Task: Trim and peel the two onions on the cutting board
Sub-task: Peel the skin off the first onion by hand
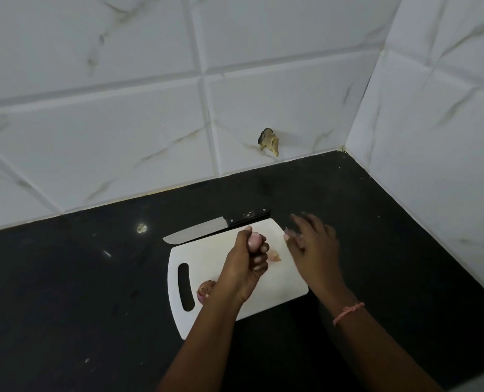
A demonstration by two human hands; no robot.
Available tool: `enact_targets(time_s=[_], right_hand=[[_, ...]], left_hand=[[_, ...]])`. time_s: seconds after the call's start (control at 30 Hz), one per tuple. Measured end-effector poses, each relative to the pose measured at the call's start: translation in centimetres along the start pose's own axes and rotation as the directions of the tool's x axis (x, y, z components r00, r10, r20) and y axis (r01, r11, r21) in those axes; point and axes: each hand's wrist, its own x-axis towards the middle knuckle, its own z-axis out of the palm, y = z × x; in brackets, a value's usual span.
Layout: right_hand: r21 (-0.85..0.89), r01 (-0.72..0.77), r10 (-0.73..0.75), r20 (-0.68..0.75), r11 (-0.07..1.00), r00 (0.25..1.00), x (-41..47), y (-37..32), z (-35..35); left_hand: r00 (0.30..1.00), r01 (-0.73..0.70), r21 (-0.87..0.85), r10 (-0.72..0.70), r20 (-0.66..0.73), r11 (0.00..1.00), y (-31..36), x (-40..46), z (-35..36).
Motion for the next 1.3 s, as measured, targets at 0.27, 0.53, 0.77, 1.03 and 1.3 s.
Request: enact_targets(time_s=[0.27,0.53,0.77,1.03,1.3], right_hand=[[0.564,0.112,-0.177,0.061,0.818,0.982,-2.1,-4.6,0.5],[0.713,0.054,-0.039,-0.037,0.699,0.999,-2.0,-5.3,0.2],[0.671,0.081,-0.047,-0.068,0.737,0.997,-1.6,-5.4,-0.8],[0.628,0.215,-0.213,-0.08,0.748,0.974,-1.1,-5.7,-2.3],[0.636,0.174,-0.133,-0.112,0.752,0.985,-1.5,-6.1,-2.9]], left_hand=[[0.98,-0.195,0.048,0.197,-0.043,0.98,-0.2,-0.8,0.7],[0.936,-0.346,0.092,0.337,0.103,0.934,0.1,-2.1,0.4],[0.921,-0.381,0.111,0.365,0.139,0.918,1.0,-2.7,-0.4],[0.954,-0.292,0.041,0.288,0.082,0.956,2.1,-3.6,0.0],[0.976,-0.193,-0.072,0.199,0.084,0.978,2.7,-4.7,0.4]])
